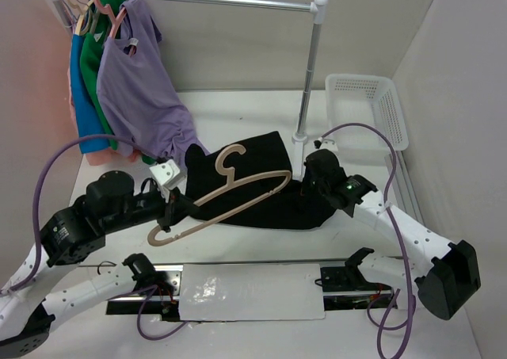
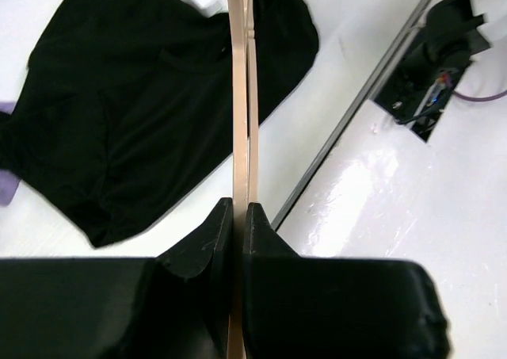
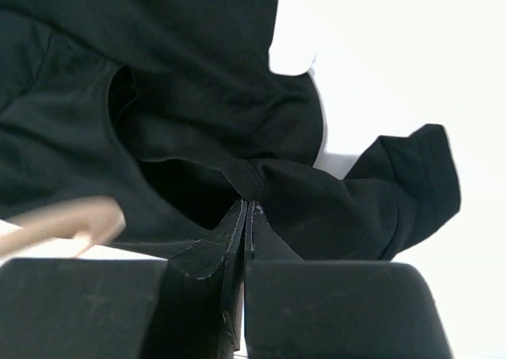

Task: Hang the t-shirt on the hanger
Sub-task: Place tshirt on hanger

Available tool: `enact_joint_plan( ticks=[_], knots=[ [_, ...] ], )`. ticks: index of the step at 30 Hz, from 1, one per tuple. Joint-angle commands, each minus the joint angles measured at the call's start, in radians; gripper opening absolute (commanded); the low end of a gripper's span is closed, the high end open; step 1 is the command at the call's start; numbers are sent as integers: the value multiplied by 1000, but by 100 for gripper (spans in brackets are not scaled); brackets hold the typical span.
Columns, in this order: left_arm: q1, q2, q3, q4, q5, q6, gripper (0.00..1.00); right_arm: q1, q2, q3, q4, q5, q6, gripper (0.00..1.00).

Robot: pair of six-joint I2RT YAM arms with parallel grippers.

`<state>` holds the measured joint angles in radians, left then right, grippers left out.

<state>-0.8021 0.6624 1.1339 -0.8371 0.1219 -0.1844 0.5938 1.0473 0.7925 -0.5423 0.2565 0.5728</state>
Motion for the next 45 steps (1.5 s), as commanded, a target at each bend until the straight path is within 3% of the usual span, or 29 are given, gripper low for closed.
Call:
enact_joint_plan(
  ticks=[1, 19, 31, 39, 45],
  knots=[
    [-3, -1, -23, 119, 88, 19, 0, -8, 20, 36, 58, -68, -63, 0],
    [-3, 92, -66, 181, 79, 115, 0, -8, -32, 27, 68, -143, -73, 0],
    [6, 166, -46, 136, 226, 158, 0, -8, -64, 82, 48, -94, -117, 0],
    [70, 184, -112, 317, 248, 97, 0, -8, -46, 165, 39, -171, -139, 0],
    [130, 259, -145, 397, 173, 2, 0, -8, -95, 197, -4, -142, -119, 0]
  ],
)
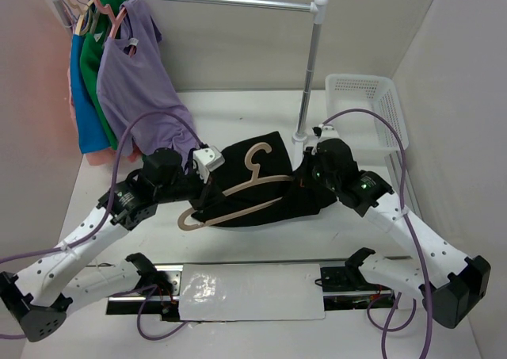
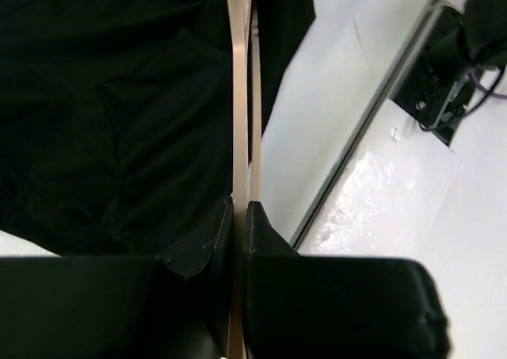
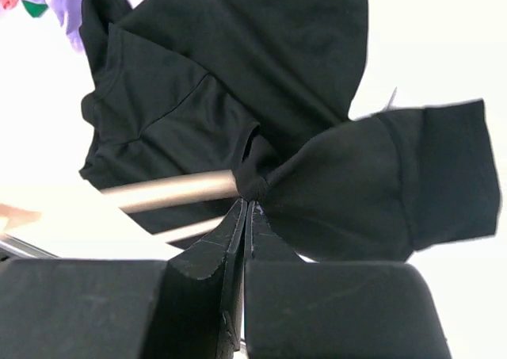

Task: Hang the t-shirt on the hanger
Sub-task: Place tshirt on hanger

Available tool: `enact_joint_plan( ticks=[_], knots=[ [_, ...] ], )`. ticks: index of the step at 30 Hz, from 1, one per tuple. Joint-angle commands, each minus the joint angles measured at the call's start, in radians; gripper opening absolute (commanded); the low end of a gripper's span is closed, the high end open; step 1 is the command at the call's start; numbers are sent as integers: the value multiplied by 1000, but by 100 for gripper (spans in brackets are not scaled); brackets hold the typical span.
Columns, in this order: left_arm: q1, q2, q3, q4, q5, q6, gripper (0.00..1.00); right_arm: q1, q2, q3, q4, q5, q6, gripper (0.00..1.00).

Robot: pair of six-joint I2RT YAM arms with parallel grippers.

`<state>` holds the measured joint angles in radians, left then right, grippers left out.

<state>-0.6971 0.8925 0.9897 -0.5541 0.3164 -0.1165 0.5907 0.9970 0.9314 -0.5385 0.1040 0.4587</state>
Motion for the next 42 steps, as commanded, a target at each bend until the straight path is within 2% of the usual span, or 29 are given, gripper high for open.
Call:
enact_joint_plan(
  ticks=[1, 5, 12, 17, 21, 24, 27, 33, 42],
  knots=[
    [40, 29, 0, 114, -22, -87, 0, -5, -44, 58, -8, 11, -5, 0],
    [68, 45, 0, 167, -30, -163, 0, -5, -54, 58, -8, 22, 20, 0],
    [68, 45, -98, 348, -31, -360, 0, -5, -54, 49, 37, 13, 50, 0],
    [68, 83, -122, 419, -8, -414, 0, -5, -34, 69, 67, 13, 51, 0],
    [22, 95, -152, 471, -117, -480, 0, 29, 6, 102, 97, 4, 70, 0],
    [-5, 77, -197, 523, -212, -555, 0, 81, 29, 124, 107, 37, 80, 0],
    [-15, 77, -218, 600, -230, -565, 0, 159, 54, 145, 107, 91, 89, 0],
    [-70, 66, -261, 680, -388, -555, 0, 322, 92, 193, 97, 212, 117, 0],
    [-99, 85, -261, 737, -433, -487, 0, 487, 124, 234, 92, 207, 104, 0]
  ],
)
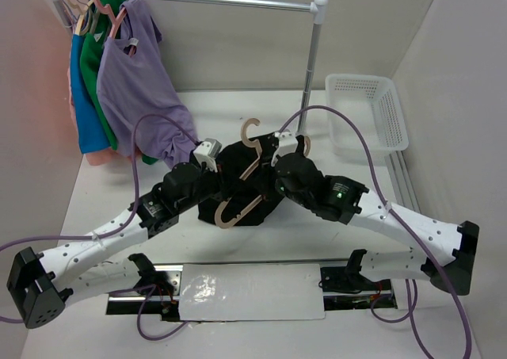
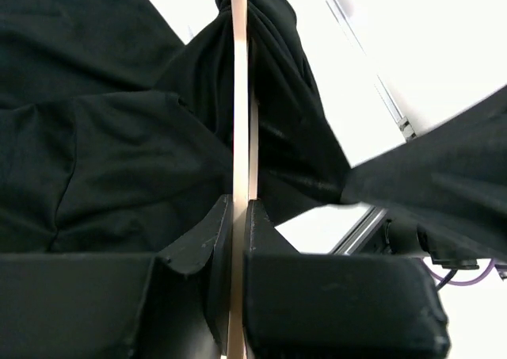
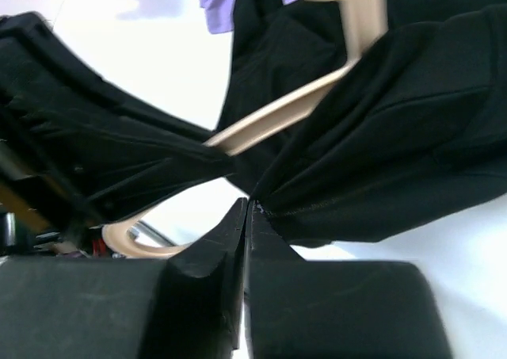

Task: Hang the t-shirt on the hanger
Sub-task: Place tshirt on hanger

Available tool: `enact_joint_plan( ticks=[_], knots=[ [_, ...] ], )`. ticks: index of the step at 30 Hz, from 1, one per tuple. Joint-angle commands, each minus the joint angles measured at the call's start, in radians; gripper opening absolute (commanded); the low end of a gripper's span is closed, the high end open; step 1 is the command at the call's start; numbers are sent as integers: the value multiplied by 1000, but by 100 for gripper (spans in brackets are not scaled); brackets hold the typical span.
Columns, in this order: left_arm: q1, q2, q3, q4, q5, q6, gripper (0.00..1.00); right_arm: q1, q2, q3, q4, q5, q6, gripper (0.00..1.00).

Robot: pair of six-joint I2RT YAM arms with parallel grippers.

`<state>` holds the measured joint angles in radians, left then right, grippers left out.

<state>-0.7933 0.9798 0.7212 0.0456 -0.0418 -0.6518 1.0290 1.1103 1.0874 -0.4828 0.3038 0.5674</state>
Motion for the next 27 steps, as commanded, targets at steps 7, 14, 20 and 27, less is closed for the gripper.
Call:
enact_joint_plan(
  ticks=[7, 14, 20, 27],
  knots=[
    [-3, -125, 7, 137, -96, 234, 0, 28, -79, 161, -171, 205, -24, 76],
    [-3, -234, -74, 252, -64, 313, 0, -122, -83, 276, -208, 146, 86, 64],
    [-3, -303, -166, 329, -102, 323, 0, -141, -61, 201, 67, 41, 222, 69],
    [-3, -363, -175, 320, -102, 323, 0, -204, 23, 189, 163, -78, 285, 71]
  ],
)
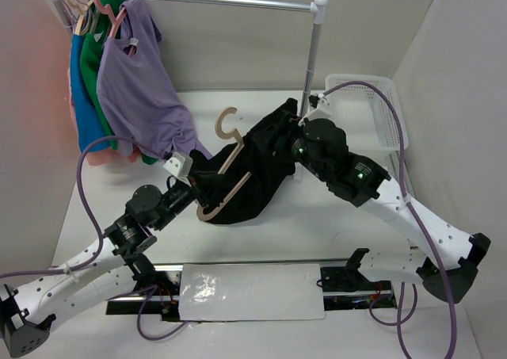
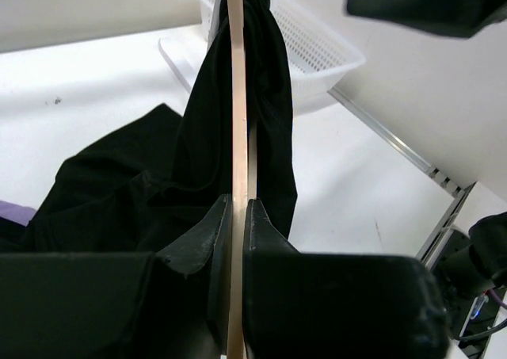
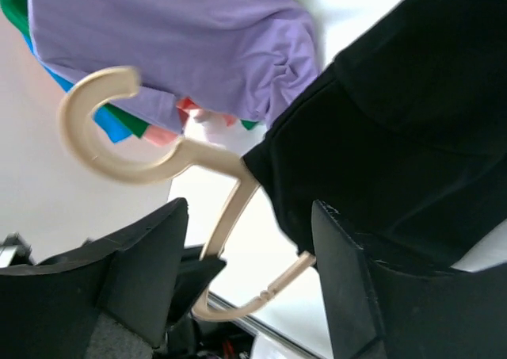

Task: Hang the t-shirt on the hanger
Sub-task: Place tshirt on hanger

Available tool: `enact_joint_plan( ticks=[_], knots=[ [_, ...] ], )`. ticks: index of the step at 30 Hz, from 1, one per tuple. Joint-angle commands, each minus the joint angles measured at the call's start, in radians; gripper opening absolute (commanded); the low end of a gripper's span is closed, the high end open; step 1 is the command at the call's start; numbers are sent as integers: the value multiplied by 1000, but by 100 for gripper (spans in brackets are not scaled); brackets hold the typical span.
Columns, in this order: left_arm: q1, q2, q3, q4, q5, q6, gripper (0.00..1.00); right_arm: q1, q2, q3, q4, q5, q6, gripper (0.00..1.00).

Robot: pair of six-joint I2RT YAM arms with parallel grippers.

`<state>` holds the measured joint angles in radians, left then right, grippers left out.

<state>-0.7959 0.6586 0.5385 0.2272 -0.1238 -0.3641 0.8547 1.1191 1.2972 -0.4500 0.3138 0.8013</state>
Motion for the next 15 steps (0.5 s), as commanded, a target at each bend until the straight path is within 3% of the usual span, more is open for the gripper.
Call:
enact_joint_plan(
  ticks=[1, 7, 9, 15],
  knots=[
    [0, -42, 8, 129, -11, 36, 0, -39, 15, -33, 161, -88, 65, 69],
    [0, -63, 8, 109, -2, 45, 0, -187, 24, -133, 261, -214, 124, 68],
    [0, -63, 8, 109, 7, 45, 0, -255, 24, -168, 332, -323, 150, 68],
    [0, -63, 8, 109, 16, 45, 0, -308, 73, -177, 422, -467, 185, 73]
  ],
)
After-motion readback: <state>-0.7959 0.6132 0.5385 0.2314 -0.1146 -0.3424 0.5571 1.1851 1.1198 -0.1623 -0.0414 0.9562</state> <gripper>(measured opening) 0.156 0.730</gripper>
